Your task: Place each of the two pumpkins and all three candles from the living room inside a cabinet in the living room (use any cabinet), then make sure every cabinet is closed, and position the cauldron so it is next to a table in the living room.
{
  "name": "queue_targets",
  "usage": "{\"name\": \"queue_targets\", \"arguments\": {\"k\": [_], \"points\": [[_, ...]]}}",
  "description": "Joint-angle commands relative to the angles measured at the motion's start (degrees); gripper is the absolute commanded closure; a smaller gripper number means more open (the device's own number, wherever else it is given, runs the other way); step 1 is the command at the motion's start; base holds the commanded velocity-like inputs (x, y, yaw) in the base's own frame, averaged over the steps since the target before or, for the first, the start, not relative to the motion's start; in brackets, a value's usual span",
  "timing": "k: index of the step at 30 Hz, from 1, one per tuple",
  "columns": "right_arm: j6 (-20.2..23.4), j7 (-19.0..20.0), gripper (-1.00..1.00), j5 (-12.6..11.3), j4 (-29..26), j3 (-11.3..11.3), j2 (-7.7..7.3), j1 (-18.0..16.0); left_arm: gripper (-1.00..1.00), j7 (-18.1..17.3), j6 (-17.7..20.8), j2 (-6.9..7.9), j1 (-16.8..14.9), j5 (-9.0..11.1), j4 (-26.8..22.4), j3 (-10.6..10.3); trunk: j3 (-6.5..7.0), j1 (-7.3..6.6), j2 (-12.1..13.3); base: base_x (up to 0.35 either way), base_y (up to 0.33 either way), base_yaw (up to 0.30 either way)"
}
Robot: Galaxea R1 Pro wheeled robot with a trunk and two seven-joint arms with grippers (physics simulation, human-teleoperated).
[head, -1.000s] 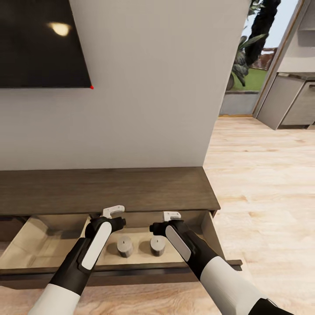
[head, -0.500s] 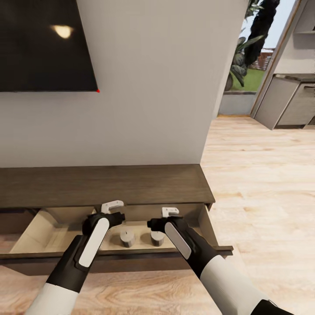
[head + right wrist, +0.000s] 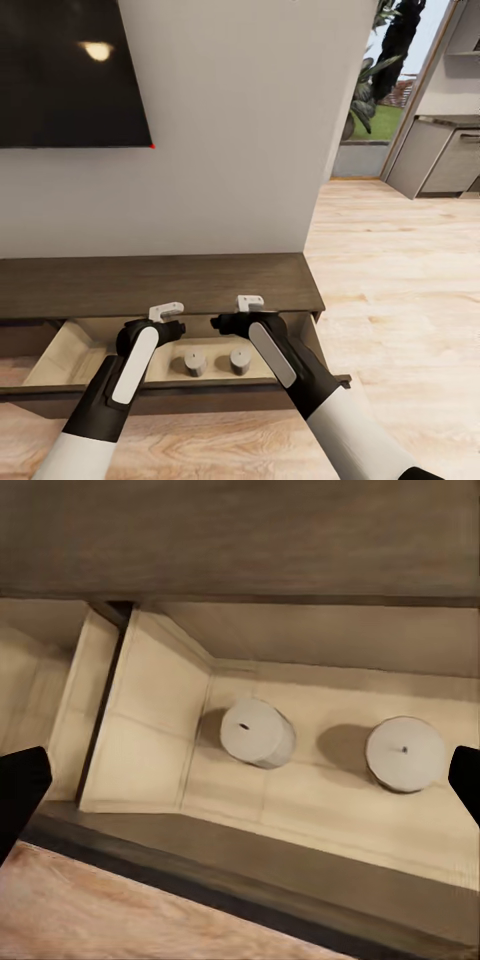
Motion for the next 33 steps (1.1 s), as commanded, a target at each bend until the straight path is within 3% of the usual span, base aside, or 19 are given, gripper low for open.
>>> {"name": "queue_targets", "arguments": {"k": [1,4,7,12,20,26,33], "points": [[0.2,-0.6,-1.0,-0.6,-0.4,0.0,0.0,0.1,-1.0,0.7,0.0,0.0,0.0,0.8,0.0,-0.1,0.14,-0.26,0.4,-0.284,0.0,0.0],[0.3,-0.6,-1.0,-0.9,-0.6,-0.1,0.0,0.4,-1.0,0.8,-0.1,0.16,0.2,0.9,0.2,0.0,0.68,-0.92,1.6,-0.308,0.0,0.0],[1.1,-0.6,-1.0,-3.1,-0.7,-0.5,-0.58,1.1,-1.0,0.7,-0.2,0.32,0.5,0.9,0.3,0.2,1.21,-1.57,2.8,-0.324,0.0,0.0],[2.0,-0.6,-1.0,-6.6,-0.7,-0.7,-4.9,2.0,-1.0,0.8,-0.3,0.47,0.6,0.9,0.4,0.5,2.11,-2.67,4.8,-0.33,0.0,0.0],[2.1,-0.5,-1.0,-7.2,-0.7,-0.7,-8.17,4.4,-1.0,0.9,-0.5,0.48,0.8,0.7,0.8,1.5,3.55,-4.43,8.0,-0.331,0.0,0.0],[1.7,-0.3,-1.0,-7.1,-0.2,-0.7,-9.2,7.8,-1.0,1.0,-0.9,0.48,1.0,-0.4,6.5,1.8,4.63,-5.75,10.4,-0.331,0.0,0.0],[-0.9,0.1,-1.0,-6.3,7.3,-0.6,-9.63,10.5,-1.0,0.9,-10.1,0.4,1.0,-1.0,18.9,1.7,5.52,-6.85,12.4,-0.279,0.0,0.0]]}}
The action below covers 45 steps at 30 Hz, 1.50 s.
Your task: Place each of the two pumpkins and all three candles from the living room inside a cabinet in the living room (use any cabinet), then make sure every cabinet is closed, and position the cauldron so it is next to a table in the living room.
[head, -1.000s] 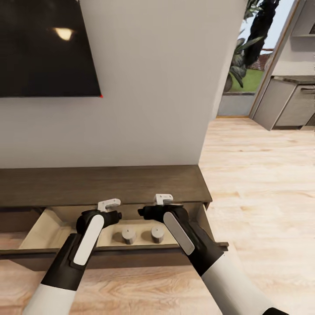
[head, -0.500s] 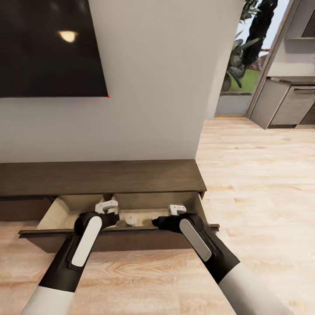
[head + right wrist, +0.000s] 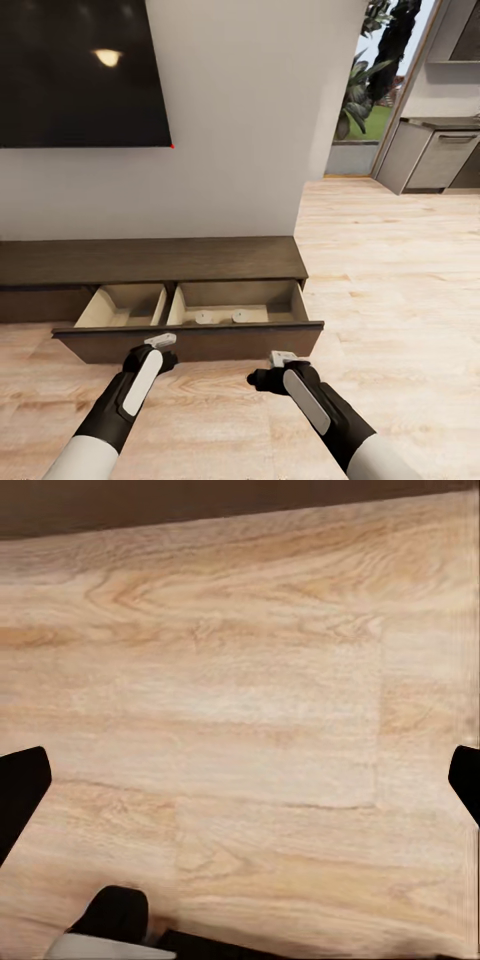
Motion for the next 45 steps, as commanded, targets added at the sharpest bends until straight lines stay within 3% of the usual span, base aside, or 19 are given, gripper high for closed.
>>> {"name": "queue_targets", "arguments": {"k": [1,4,5,11,20,23,25,28,31,37,45], "points": [[-0.6,-0.5,-1.0,-0.6,0.8,0.1,-0.02,0.0,-1.0,0.6,-0.8,0.01,0.0,0.6,0.8,-0.1,-0.04,-0.02,0.0,-0.088,0.0,0.0],[-1.6,-0.6,-1.0,-0.6,3.3,0.2,-0.04,0.1,-1.0,0.5,-1.9,0.04,0.0,0.6,1.9,-0.2,-0.04,-0.02,0.0,-0.035,0.0,0.0],[-3.4,-0.6,-1.0,-0.5,6.7,0.3,-0.04,0.1,-1.0,0.5,-2.2,0.03,0.2,0.6,2.2,-0.3,-0.04,-0.02,0.0,-0.005,0.0,0.0],[-9.8,-0.5,-1.0,-0.5,13.0,0.4,-0.03,0.1,-1.0,-0.1,-3.3,0.07,1.0,0.2,6.2,-0.5,-0.04,-0.02,0.0,-0.001,0.0,0.0],[-15.0,-0.3,-1.0,-0.5,19.1,1.2,0.22,0.1,-1.0,-1.3,-12.4,0.1,1.1,0.1,15.0,-1.6,-0.04,-0.02,0.0,0.0,0.0,0.093],[-15.8,-0.3,-1.0,-0.3,21.2,1.9,0.35,0.1,-1.0,-3.3,-13.4,0.4,1.1,-1.2,17.9,-1.7,-0.04,-0.02,0.0,0.0,0.0,0.267],[-16.1,-0.2,-1.0,-0.2,22.1,2.1,0.38,0.1,-1.0,-5.1,-14.3,0.78,1.1,-2.3,19.9,-1.8,-0.04,-0.02,0.0,0.0,0.0,0.282],[-17.3,-0.2,-1.0,-0.3,22.9,2.3,0.31,0.1,-1.0,-9.0,-18.6,1.16,1.1,-4.1,23.4,-2.0,-0.04,-0.02,0.0,0.0,0.0,0.288],[-18.2,-0.2,-1.0,-0.3,23.1,2.4,0.16,0.1,-1.0,-10.9,-20.8,1.29,1.1,-4.6,24.7,-2.1,-0.04,-0.02,0.0,0.0,0.0,0.29],[-18.6,-0.2,-1.0,-0.1,23.3,2.4,-0.01,0.1,-1.0,-11.8,-21.9,1.38,1.1,-5.1,26.8,-2.1,-0.04,-0.02,0.0,0.0,0.0,0.291],[-18.8,-0.3,-1.0,2.1,23.4,2.4,-0.08,0.1,-1.0,-11.9,-22.1,1.34,1.1,-5.1,27.2,-2.1,-0.05,-0.02,0.0,-0.069,0.079,0.291]]}}
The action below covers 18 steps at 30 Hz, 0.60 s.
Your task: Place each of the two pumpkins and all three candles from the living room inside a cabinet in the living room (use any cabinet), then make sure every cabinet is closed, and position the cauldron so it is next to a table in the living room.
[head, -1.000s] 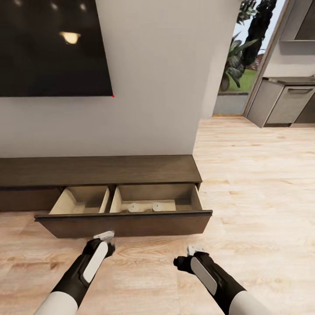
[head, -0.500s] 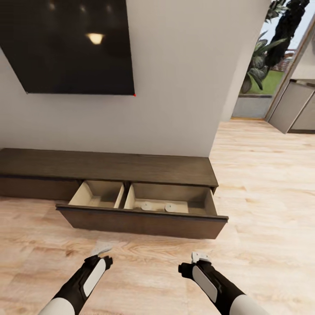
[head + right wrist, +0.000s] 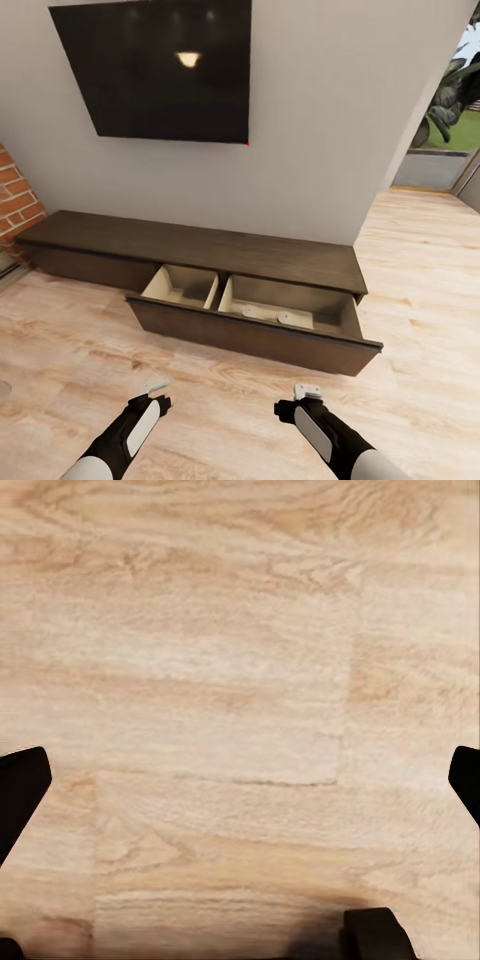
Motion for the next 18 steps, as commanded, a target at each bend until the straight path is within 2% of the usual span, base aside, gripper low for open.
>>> {"name": "queue_targets", "arguments": {"k": [1,4,7,12,18], "points": [[0.0,-0.5,-1.0,-0.4,0.1,0.3,0.01,0.0,-1.0,0.5,0.2,0.06,0.0,0.4,-0.1,-0.3,-0.05,-0.02,0.0,-0.148,0.185,0.291],[-0.7,-0.5,-1.0,-0.2,1.2,0.3,0.25,0.0,-1.0,0.5,0.2,0.07,0.0,0.4,-0.1,-0.3,-0.1,-0.02,0.0,-0.134,0.197,0.291],[-3.3,-0.2,-1.0,0.3,3.4,0.4,0.4,-0.1,-1.0,0.5,0.2,0.11,0.0,0.4,0.0,-0.3,-0.16,-0.02,0.0,-0.044,0.2,0.291],[-4.3,0.3,-1.0,2.4,4.2,0.4,0.44,-0.1,-1.0,0.4,0.2,0.12,0.0,0.4,0.0,-0.3,-0.29,-0.02,0.0,-0.01,0.217,0.291],[-4.5,0.4,-1.0,2.8,4.3,0.3,0.45,-0.1,-1.0,0.4,0.2,0.11,0.0,0.4,0.0,-0.3,-0.46,-0.02,0.0,-0.001,0.268,0.291]]}}
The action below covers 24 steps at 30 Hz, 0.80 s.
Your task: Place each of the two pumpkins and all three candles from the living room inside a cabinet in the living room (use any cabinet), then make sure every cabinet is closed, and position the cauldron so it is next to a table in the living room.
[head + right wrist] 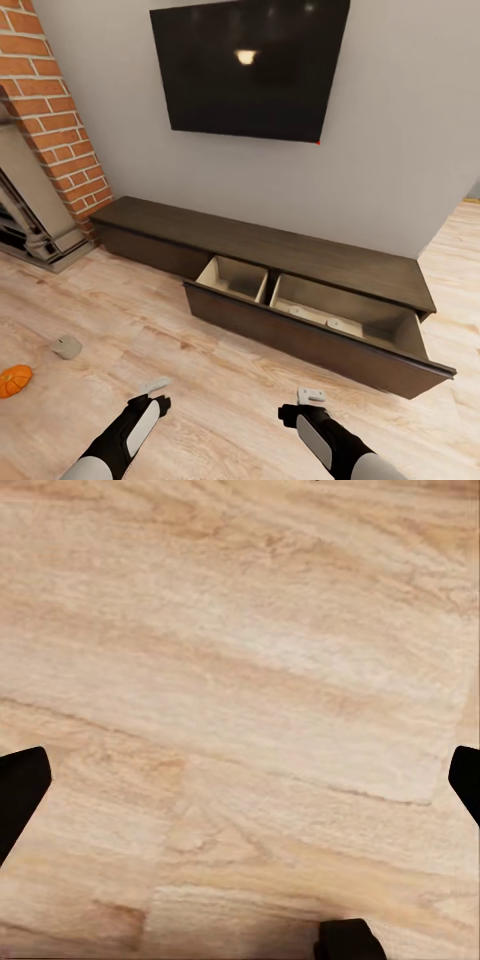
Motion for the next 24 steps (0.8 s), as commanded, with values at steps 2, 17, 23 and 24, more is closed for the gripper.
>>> {"name": "queue_targets", "arguments": {"k": [2,17,23,24], "points": [[0.1,-0.5,-1.0,-0.4,-0.1,0.4,-0.05,0.0,-1.0,0.5,0.2,0.07,0.0,0.4,-0.1,-0.4,-0.1,0.0,0.0,0.0,0.278,0.291],[0.0,-0.5,-1.0,-0.3,-0.1,0.4,-0.05,0.0,-1.0,0.5,0.2,0.1,0.0,0.7,-0.1,-0.3,-0.56,0.0,0.0,0.0,0.269,0.289],[0.0,-0.4,-1.0,-0.3,-0.1,0.4,-0.05,0.0,-1.0,0.5,0.2,0.1,0.0,0.5,-0.1,-0.4,-0.74,0.0,0.0,0.0,0.039,0.288],[0.0,-0.4,-1.0,-0.2,-0.1,0.4,-0.05,0.0,-1.0,0.5,0.2,0.1,0.0,0.5,-0.1,-0.3,-0.77,0.0,0.0,0.0,0.007,0.288]]}}
